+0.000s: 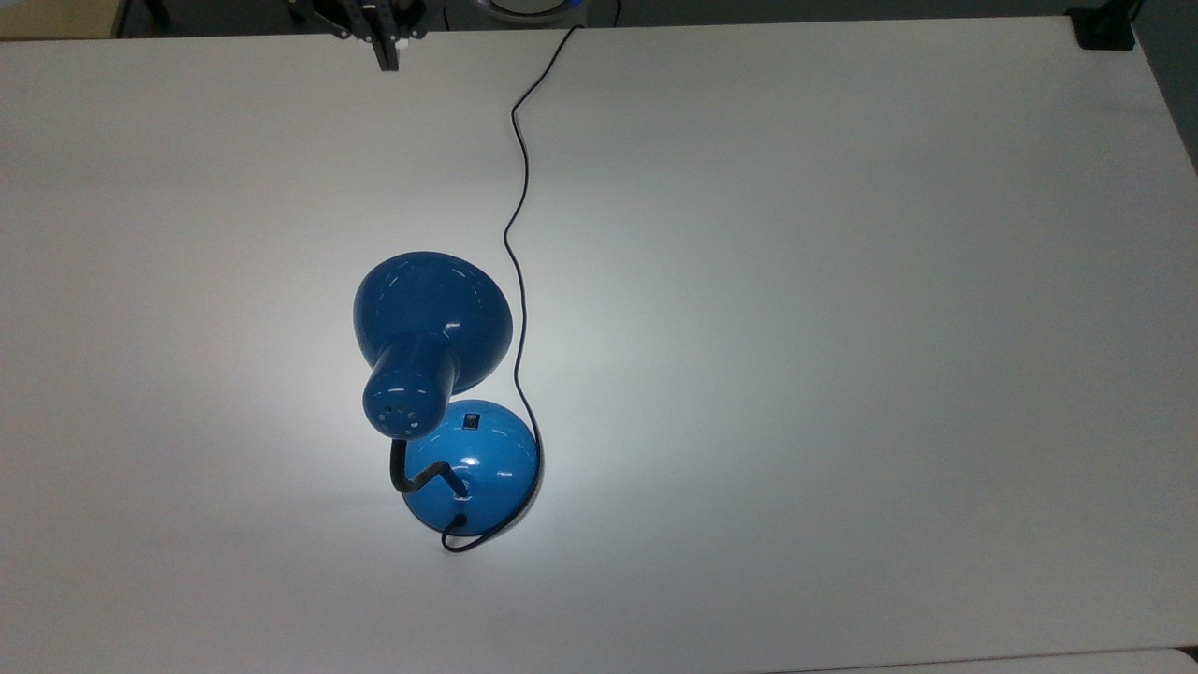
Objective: Turn off the lamp
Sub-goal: 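Move the gripper down toward the switch on the blue lamp base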
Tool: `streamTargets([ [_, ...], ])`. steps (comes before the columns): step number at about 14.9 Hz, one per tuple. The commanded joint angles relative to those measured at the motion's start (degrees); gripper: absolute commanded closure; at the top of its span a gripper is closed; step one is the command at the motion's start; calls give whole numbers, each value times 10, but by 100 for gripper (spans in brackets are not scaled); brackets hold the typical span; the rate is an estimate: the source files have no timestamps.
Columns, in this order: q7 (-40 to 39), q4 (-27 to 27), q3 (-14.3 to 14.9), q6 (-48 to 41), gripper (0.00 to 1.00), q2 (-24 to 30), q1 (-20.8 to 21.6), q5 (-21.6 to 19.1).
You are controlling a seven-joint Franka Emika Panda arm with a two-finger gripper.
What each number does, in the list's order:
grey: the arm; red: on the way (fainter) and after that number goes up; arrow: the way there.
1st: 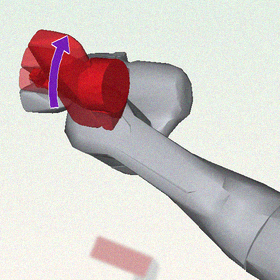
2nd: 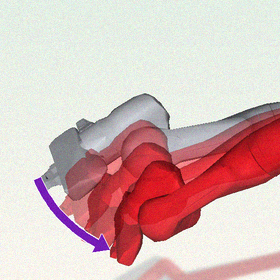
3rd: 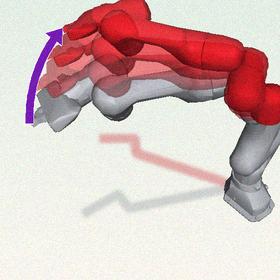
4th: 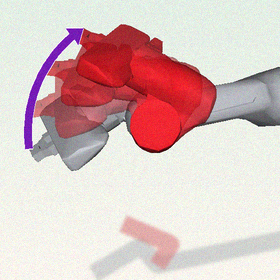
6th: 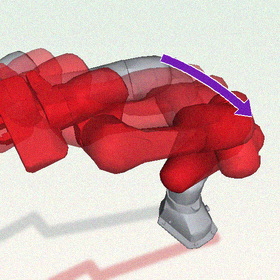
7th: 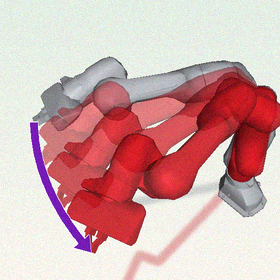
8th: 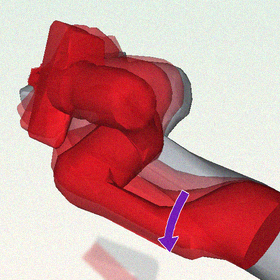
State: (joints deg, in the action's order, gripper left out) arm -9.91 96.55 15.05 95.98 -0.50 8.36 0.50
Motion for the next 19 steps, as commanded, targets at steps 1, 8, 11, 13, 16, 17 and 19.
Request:
streamTargets([
  [1, -14, 20, 2, 115, 100, -53, 2, -7],
  [8, 27, 15, -5, 336, 100, -183, 20, -36],
  [11, 37, 15, -5, 422, 100, -237, 39, -37],
  [13, 53, 14, -5, 476, 100, -256, 39, -38],
  [16, 60, 14, -6, 527, 100, -282, 42, -37],
  [17, 60, 14, -6, 533, 100, -289, 42, -37],
  [19, 60, 13, -7, 534, 100, -296, 42, -37],
])
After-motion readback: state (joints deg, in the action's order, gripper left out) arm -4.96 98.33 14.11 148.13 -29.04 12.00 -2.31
